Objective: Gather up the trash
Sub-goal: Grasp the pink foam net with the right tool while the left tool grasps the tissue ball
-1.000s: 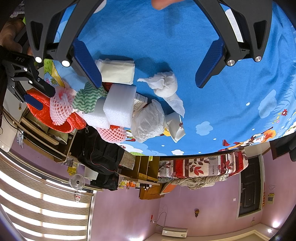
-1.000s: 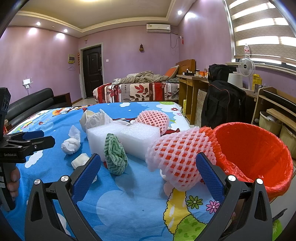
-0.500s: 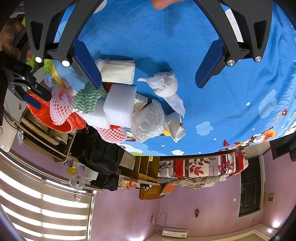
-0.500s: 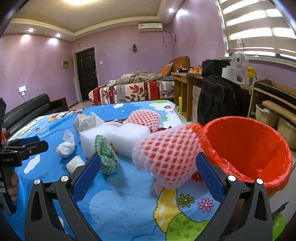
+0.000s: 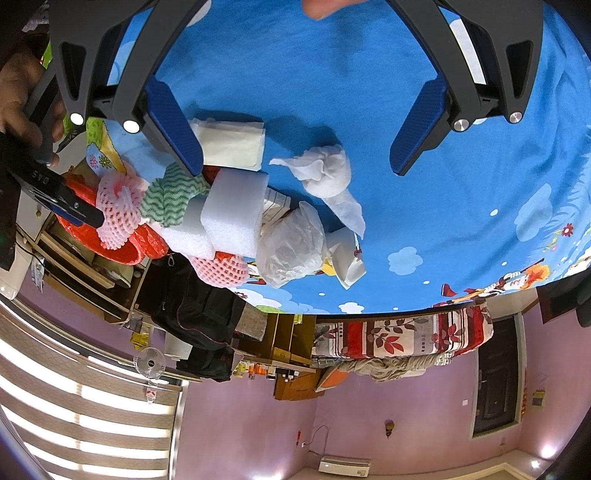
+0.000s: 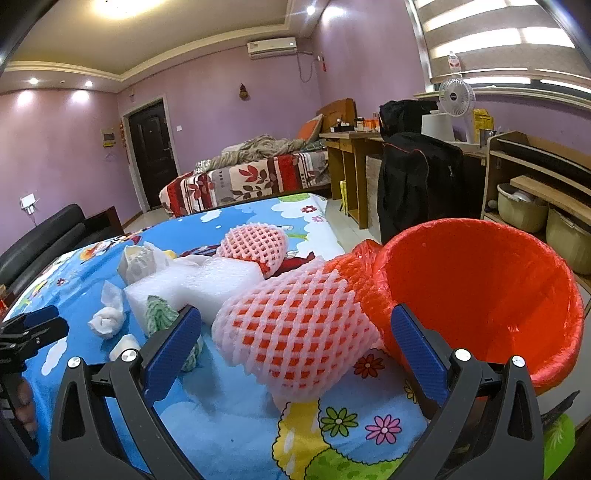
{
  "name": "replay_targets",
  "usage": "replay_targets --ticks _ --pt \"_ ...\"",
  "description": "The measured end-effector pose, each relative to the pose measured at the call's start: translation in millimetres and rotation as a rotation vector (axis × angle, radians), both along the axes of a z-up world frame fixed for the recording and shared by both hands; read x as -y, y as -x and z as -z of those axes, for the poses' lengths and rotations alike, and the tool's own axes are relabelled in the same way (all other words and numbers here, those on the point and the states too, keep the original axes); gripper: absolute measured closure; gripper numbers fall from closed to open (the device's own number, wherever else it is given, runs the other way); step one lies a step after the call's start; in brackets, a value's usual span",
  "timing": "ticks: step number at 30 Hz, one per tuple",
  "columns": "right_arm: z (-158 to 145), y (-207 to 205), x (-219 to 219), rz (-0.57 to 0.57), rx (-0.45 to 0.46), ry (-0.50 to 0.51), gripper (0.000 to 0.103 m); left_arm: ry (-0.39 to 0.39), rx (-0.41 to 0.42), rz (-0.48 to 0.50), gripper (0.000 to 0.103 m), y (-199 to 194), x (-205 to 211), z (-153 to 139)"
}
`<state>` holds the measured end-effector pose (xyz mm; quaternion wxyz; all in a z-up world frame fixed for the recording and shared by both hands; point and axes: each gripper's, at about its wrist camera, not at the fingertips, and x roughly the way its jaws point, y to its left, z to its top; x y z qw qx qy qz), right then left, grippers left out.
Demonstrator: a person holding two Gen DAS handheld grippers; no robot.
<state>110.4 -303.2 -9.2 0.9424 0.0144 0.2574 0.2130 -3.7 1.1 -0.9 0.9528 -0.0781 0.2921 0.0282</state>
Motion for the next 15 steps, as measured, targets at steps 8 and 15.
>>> replay_targets --ticks 8,15 --pt "8.7 -7.9 -21.3 -0.039 -0.036 0.021 0.007 0.027 -0.02 -0.015 0.005 -4.4 -8.2 5.9" --pt "19.7 -9.3 -33.0 -0.052 -0.061 0.07 0.007 0.033 -0.028 -0.013 0.005 -4.4 -9.3 7.9"
